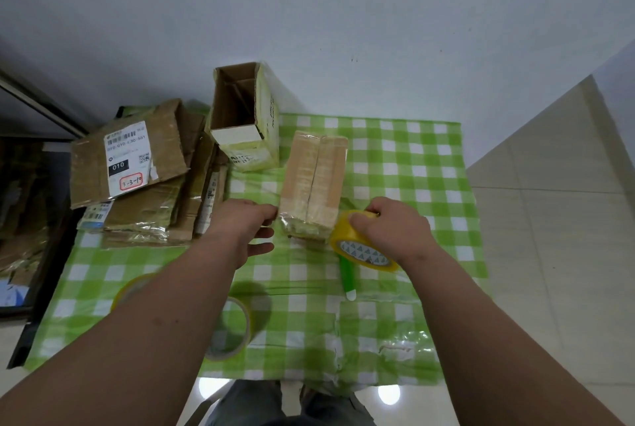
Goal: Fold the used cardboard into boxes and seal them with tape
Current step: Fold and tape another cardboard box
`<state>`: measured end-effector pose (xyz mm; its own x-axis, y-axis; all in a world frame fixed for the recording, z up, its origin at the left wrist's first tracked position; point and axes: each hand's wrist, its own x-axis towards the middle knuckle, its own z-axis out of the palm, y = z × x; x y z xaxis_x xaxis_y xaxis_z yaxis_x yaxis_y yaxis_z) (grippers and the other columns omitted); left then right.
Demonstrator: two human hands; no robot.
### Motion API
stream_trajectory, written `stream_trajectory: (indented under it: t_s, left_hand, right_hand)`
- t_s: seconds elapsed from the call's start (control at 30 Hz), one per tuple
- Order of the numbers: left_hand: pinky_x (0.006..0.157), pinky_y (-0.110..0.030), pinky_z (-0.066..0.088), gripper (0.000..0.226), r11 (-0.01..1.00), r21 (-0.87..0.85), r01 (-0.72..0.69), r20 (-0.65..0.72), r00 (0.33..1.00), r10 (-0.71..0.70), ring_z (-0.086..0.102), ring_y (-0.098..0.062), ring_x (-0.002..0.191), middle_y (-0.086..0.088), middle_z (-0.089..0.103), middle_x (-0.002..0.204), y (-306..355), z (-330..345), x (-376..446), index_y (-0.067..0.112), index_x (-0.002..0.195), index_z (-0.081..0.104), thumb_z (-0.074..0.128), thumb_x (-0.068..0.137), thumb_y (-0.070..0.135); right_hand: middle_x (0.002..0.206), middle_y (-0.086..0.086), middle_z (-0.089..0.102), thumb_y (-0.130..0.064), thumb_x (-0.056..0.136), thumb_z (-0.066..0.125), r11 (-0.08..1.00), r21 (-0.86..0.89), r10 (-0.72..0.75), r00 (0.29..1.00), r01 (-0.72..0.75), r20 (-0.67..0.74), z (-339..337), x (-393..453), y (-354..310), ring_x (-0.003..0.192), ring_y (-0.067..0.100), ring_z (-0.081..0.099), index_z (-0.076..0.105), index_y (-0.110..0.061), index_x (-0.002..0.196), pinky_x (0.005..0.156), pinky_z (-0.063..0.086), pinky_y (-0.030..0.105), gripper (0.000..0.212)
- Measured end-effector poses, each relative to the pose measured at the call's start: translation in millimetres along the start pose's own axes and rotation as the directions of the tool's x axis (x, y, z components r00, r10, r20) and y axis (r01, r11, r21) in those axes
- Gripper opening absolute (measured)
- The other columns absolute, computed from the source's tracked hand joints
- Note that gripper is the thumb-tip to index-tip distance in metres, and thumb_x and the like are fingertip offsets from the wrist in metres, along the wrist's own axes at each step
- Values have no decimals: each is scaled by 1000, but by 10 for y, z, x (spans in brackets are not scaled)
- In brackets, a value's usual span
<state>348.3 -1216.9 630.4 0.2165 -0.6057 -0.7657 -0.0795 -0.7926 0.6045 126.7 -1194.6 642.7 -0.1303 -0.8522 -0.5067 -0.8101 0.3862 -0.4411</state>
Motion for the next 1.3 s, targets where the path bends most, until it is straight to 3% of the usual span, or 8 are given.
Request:
stream_trajectory:
  t_s: [0.17,0.27,0.43,0.67,0.87,0.97,1.1,1.3]
  left_hand:
    - [72,-44,61,18,996,80,-33,-22,999,35,60,-23,85,-11,60,95,30,12,5,0,99,65,70,86,12]
    - [76,-43,60,33,988,118,-95,-64,993,103,58,-24,96,-7,57,105,22,19,17,16,110,60,78,82,19]
    - [76,-37,53,22,937,209,-280,-58,953,298,57,-21,77,0,65,82,-20,70,5,22,80,63,64,85,0]
    - [81,-37,57,25,884,270,-382,33,921,387,65,-14,80,7,73,85,-94,-8,-56,31,82,72,63,89,9]
    - [45,-20,35,36,825,355,-440,139,897,419,34,-4,37,3,70,70,-127,-91,-98,37,105,73,59,91,7]
    - [53,-25,43,41,797,370,-478,172,878,447,45,-8,46,-3,75,80,-120,-102,-111,49,94,70,63,89,9]
    - [83,-43,56,44,801,321,-505,237,862,448,68,-31,86,5,76,84,-126,-116,-127,57,85,67,72,85,12]
    - [85,-30,55,32,781,310,-542,194,840,506,68,-2,83,24,72,88,-172,-73,-85,43,103,72,76,84,18]
  right_hand:
    - [77,-9,61,-57,87,52,991,-131,-3,997,-7,-76,20,11,-108,87,17,58,56,-28,94,102,24,43,30]
    - [87,-11,57,-49,86,58,998,-55,-43,988,35,-149,66,11,-129,85,16,57,46,-30,96,103,23,43,24]
    - [101,-12,48,-36,90,58,984,-79,-172,971,161,-164,126,-17,-127,91,10,53,51,-35,81,94,15,35,12]
    - [113,-14,44,-40,78,70,956,-56,-292,954,288,-73,79,-110,-34,111,4,42,60,-44,84,106,13,40,12]
    - [111,-12,43,-45,74,71,935,-212,-313,943,284,-117,147,-105,-46,110,12,47,56,-38,89,103,13,41,23]
    - [107,-12,43,-47,74,69,929,-246,-318,936,276,-149,177,-104,-46,107,12,48,55,-35,89,103,15,41,24]
    - [105,-13,44,-54,70,67,924,-263,-326,932,279,-157,190,-88,-34,103,12,47,54,-33,86,100,16,40,29]
    - [105,-12,45,-60,76,63,910,-313,-337,924,270,-182,233,-51,-57,104,14,47,54,-32,87,104,17,43,31]
